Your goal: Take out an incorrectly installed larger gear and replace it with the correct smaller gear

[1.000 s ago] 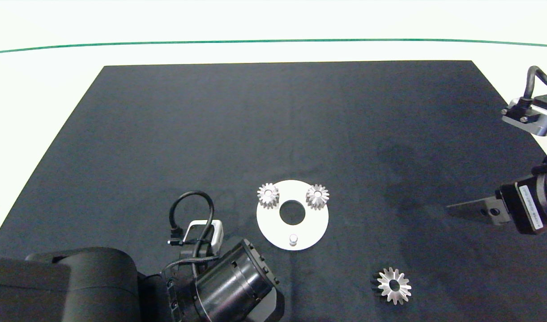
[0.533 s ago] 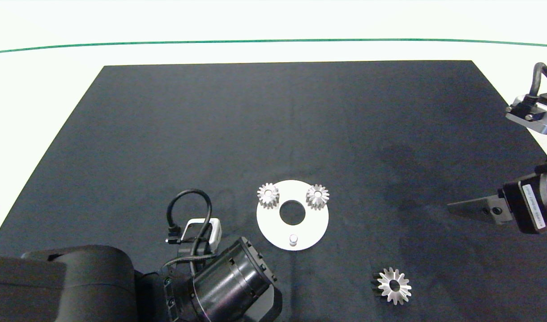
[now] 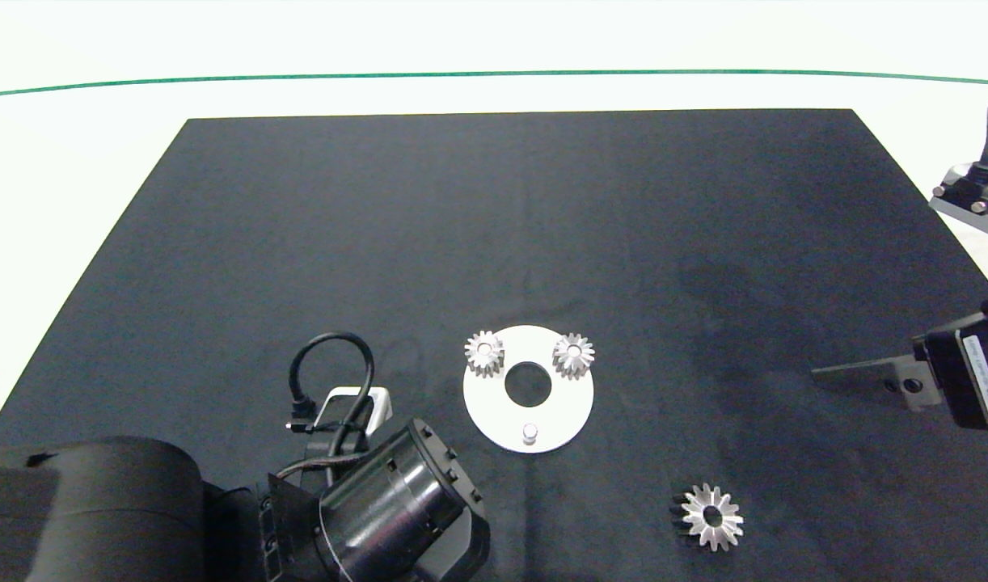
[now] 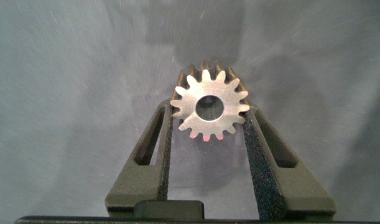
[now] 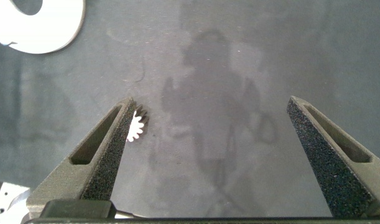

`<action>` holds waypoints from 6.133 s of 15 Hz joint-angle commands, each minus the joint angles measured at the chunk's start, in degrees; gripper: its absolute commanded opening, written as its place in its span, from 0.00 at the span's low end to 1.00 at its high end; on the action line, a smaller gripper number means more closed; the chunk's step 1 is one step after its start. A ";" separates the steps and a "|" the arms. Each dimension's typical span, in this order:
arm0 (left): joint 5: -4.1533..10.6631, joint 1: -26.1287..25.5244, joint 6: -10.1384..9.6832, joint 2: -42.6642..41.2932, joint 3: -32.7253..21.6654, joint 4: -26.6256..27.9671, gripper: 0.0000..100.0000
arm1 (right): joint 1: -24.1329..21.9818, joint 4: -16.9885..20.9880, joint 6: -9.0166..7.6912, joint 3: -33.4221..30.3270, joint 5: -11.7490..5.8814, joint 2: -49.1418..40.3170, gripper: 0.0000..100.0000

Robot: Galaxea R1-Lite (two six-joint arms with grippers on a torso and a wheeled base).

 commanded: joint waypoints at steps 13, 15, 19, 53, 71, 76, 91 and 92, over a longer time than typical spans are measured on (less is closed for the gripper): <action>0.22 -2.08 8.57 11.65 -34.81 19.27 0.13 | -7.20 0.16 -4.70 -1.32 -0.45 -8.31 1.00; 0.22 -3.14 8.39 14.02 -36.30 19.53 0.13 | -9.31 0.16 -5.93 -1.68 -0.37 -9.10 1.00; 0.22 -5.16 8.30 15.78 -38.85 19.97 0.13 | -16.34 0.16 -8.48 -3.35 -0.28 -11.74 1.00; 0.31 -3.93 8.83 23.34 -49.22 24.98 0.13 | -19.86 0.16 -9.80 -3.87 3.24 -12.79 1.00; 0.57 -4.02 8.65 24.22 -49.31 25.86 0.13 | -19.86 0.16 -9.80 -3.79 3.24 -12.71 1.00; 0.57 -4.02 8.57 24.66 -49.31 25.86 0.13 | -19.77 0.16 -9.80 -3.70 3.24 -12.79 1.00; 2.50 -4.28 8.30 24.48 -49.22 26.30 1.00 | -19.77 0.16 -9.80 -3.70 3.24 -12.71 1.00; 2.50 -4.10 8.13 23.34 -49.14 27.53 1.00 | -19.77 0.16 -9.80 -3.70 3.24 -12.71 1.00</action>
